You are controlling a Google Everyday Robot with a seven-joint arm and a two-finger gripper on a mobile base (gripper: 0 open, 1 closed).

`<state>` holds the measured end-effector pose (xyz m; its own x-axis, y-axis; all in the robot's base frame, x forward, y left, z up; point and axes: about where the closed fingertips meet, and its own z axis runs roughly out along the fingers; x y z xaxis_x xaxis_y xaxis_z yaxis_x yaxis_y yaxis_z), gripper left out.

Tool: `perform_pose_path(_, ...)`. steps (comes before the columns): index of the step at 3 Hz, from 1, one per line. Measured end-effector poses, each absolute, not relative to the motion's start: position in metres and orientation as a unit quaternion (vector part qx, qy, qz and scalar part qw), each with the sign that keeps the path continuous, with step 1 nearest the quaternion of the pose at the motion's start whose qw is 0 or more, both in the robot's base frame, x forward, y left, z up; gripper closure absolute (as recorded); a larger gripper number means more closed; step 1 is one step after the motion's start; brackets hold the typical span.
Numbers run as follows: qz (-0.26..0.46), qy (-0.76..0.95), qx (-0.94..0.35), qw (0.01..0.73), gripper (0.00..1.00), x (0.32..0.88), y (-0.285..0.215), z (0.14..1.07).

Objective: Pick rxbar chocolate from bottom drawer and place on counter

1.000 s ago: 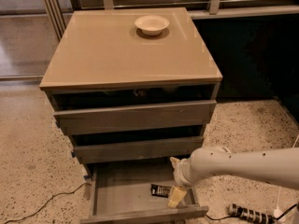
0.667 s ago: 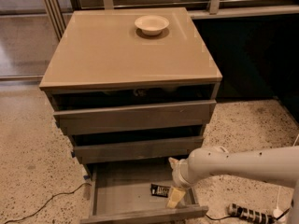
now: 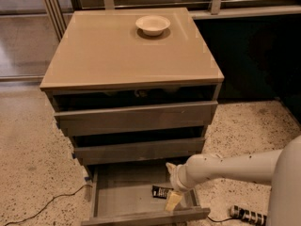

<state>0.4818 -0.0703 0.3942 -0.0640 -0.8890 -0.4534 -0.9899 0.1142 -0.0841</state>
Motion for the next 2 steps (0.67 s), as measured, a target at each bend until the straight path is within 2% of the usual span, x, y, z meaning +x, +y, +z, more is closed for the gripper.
perform_pose_path(2,0.150,0.716,-0.650,0.204,0.00,0.491,-0.057,0.332)
